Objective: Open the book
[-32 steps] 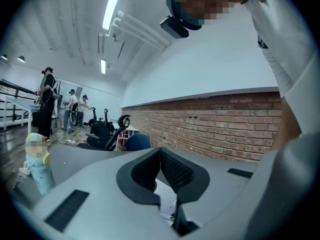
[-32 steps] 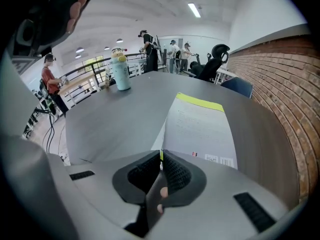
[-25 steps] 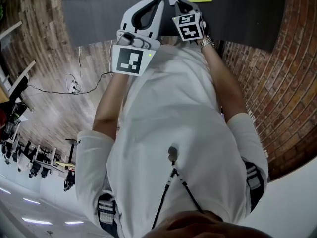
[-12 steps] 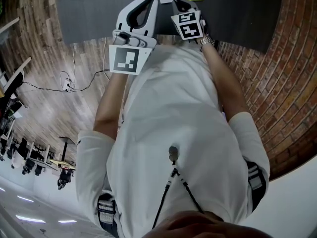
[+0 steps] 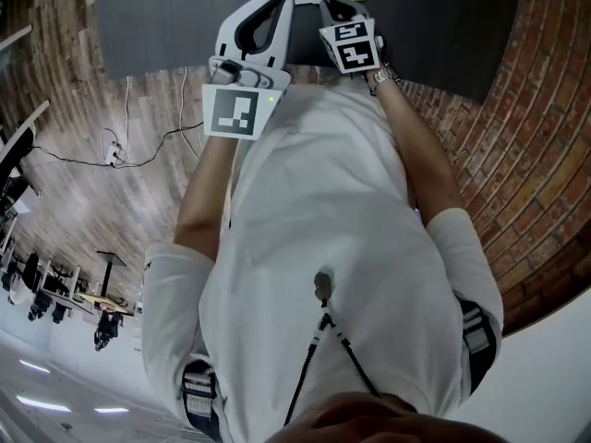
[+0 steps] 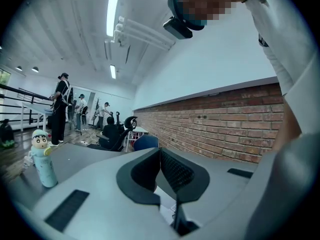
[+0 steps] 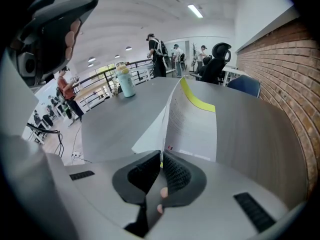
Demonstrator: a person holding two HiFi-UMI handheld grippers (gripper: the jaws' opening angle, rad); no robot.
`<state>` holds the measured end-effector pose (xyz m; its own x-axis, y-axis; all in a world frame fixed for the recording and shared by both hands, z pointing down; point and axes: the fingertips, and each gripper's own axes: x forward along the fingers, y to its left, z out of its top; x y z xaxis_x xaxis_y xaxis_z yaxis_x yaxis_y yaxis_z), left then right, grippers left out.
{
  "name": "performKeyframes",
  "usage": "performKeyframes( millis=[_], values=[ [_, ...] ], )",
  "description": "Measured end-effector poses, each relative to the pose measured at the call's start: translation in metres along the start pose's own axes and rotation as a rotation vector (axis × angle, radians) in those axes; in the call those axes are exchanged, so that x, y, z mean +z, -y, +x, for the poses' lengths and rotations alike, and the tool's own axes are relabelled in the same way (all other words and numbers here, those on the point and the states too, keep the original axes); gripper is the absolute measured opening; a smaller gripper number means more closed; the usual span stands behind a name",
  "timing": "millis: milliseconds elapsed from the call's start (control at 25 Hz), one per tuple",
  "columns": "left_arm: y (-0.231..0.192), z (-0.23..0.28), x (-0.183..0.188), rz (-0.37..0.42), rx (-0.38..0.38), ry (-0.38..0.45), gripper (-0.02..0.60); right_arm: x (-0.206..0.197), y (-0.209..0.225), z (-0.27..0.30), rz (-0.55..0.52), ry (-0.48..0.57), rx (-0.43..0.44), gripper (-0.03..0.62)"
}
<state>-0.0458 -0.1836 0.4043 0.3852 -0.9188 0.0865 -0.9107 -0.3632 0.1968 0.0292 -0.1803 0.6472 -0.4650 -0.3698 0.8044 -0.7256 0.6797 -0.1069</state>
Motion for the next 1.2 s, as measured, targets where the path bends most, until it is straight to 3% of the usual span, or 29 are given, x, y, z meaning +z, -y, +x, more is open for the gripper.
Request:
performKeyframes(
  millis=[600, 1200],
  values=[
    [0.034, 0.018, -0.013, -0.007, 0.049, 0.002, 0.023, -0.019, 0.045, -0.012, 0.000, -0.007, 0.016, 0.044],
    [0.076, 0.044, -0.029, -0.012, 0.042, -0.012, 0.023, -0.044, 0.091, -0.027, 0.021, -0.006, 0.010, 0.044]
  ],
)
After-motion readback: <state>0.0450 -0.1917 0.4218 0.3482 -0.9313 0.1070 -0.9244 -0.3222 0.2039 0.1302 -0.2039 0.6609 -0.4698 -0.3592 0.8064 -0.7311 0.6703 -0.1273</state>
